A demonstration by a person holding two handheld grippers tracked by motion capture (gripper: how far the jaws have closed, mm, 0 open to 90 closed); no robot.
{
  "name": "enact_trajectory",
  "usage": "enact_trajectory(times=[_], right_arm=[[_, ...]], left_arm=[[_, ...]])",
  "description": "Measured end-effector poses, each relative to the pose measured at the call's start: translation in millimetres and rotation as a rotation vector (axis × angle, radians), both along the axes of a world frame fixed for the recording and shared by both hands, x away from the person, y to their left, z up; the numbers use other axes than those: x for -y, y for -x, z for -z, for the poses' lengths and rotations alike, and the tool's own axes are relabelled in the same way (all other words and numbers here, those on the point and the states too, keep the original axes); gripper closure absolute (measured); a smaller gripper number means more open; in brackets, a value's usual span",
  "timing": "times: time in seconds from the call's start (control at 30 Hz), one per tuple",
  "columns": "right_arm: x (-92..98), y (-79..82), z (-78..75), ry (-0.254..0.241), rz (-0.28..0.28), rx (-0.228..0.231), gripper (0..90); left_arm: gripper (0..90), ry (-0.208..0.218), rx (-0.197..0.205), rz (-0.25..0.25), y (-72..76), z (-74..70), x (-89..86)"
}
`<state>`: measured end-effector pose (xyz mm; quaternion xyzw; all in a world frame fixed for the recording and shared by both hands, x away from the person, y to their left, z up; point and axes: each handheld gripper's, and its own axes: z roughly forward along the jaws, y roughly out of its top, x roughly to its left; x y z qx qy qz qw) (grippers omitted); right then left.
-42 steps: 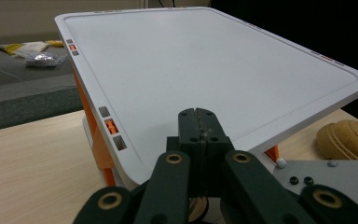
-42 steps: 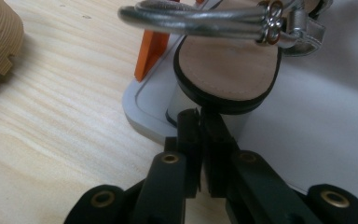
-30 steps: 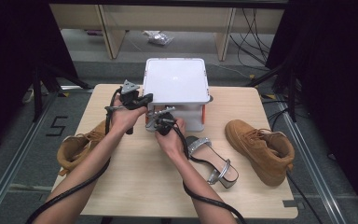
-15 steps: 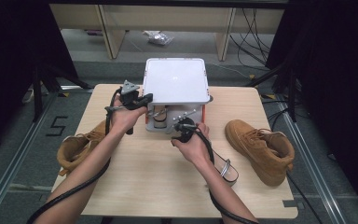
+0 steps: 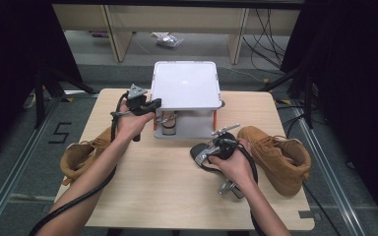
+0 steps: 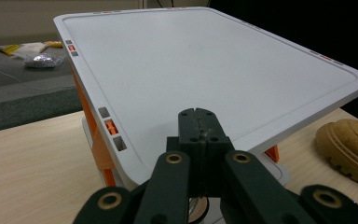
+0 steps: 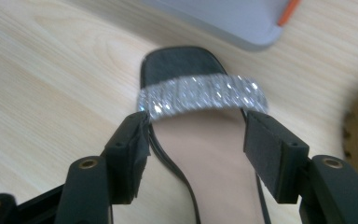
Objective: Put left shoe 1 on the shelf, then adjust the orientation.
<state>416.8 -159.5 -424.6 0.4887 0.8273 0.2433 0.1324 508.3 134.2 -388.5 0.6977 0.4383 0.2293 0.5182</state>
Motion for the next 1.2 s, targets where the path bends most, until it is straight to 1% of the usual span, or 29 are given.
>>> enact_trajectory(times=[0.03,0.07,0.1,0.2,0.3,0.33,0.43,0.47,0.5,0.6,0.63,0.67,0.73,0.8,0.87,0.93,1.0,1.03,1.07,1.1,1.13,1.17,1.2], right_arm=[[4.1,1.7,0.4,-0.003,0.001,0.006,41.1],[7.1,3.7,0.6,-0.011,0.015,0.003,40.8],[10.8,5.3,1.2,-0.013,0.017,0.001,40.6],[18.5,10.4,1.2,-0.006,0.031,0.004,40.4],[24.5,13.2,1.7,-0.014,0.046,-0.003,40.2],[26.9,13.6,1.6,-0.007,0.044,0.000,40.2],[29.8,15.2,1.3,-0.008,0.059,-0.016,40.3],[31.3,15.6,1.2,-0.003,0.046,-0.019,40.3],[31.3,16.9,0.7,-0.008,0.058,-0.037,40.3],[32.0,17.4,0.8,-0.004,0.043,-0.059,40.1],[32.1,17.7,1.0,-0.012,0.043,-0.070,39.7],[33.0,17.5,0.8,-0.009,0.035,-0.078,39.7],[34.5,17.3,-0.2,0.000,0.029,-0.080,39.3],[36.1,17.8,-1.3,-0.002,0.031,-0.098,38.7],[38.7,17.7,-2.4,0.014,0.014,-0.098,38.2],[40.1,18.0,-3.3,0.021,0.006,-0.117,37.9],[41.3,17.1,-4.2,0.029,-0.008,-0.143,37.8],[41.5,16.5,-5.0,0.041,-0.007,-0.157,37.7],[42.5,14.7,-5.2,0.053,-0.017,-0.160,37.4],[42.0,14.2,-5.7,0.063,-0.010,-0.179,36.8],[42.0,12.4,-5.2,0.081,-0.017,-0.184,36.5],[42.5,11.2,-5.4,0.087,-0.031,-0.201,36.5],[41.8,9.8,-5.0,0.092,-0.033,-0.215,36.5]], left_arm=[[89.8,-0.001,-0.001,0.000,0.0,-0.1,0.0],[89.8,-0.001,0.000,0.000,-0.1,-0.2,0.2],[89.9,-0.004,0.000,0.000,-0.1,-0.4,0.3],[89.8,-0.006,-0.001,0.003,-0.3,-0.6,0.3],[89.9,-0.009,-0.002,0.006,-0.5,-0.9,0.0],[89.8,-0.008,-0.004,0.008,-0.9,-1.1,-0.2],[89.9,-0.015,-0.005,0.009,-1.0,-1.7,-0.1],[89.8,-0.011,-0.005,0.009,-1.0,-1.3,-0.1],[89.9,-0.008,-0.004,0.008,-0.8,-1.0,0.0],[89.9,-0.005,-0.004,0.006,-0.7,-0.8,0.1],[89.8,-0.007,-0.004,0.006,-0.7,-0.9,0.1],[89.9,-0.009,-0.004,0.005,-0.6,-1.1,0.3],[89.9,-0.014,-0.007,0.005,-0.8,-1.6,0.6],[89.9,-0.014,-0.006,0.004,-0.7,-1.7,0.8],[89.9,-0.014,-0.007,0.003,-0.5,-1.6,0.5],[89.9,-0.017,-0.005,0.003,-0.3,-1.6,0.3],[89.8,-0.013,-0.005,0.004,-0.5,-1.4,0.2],[89.9,-0.018,-0.005,0.006,-0.6,-1.6,0.3],[89.9,-0.017,-0.005,0.006,-0.7,-1.8,0.6],[89.9,-0.017,-0.005,0.007,-0.8,-1.8,0.6],[89.9,-0.017,-0.005,0.007,-0.7,-1.7,0.5],[89.8,-0.018,-0.005,0.006,-0.6,-1.6,0.3],[89.9,-0.017,-0.004,0.005,-0.4,-1.5,0.2]])
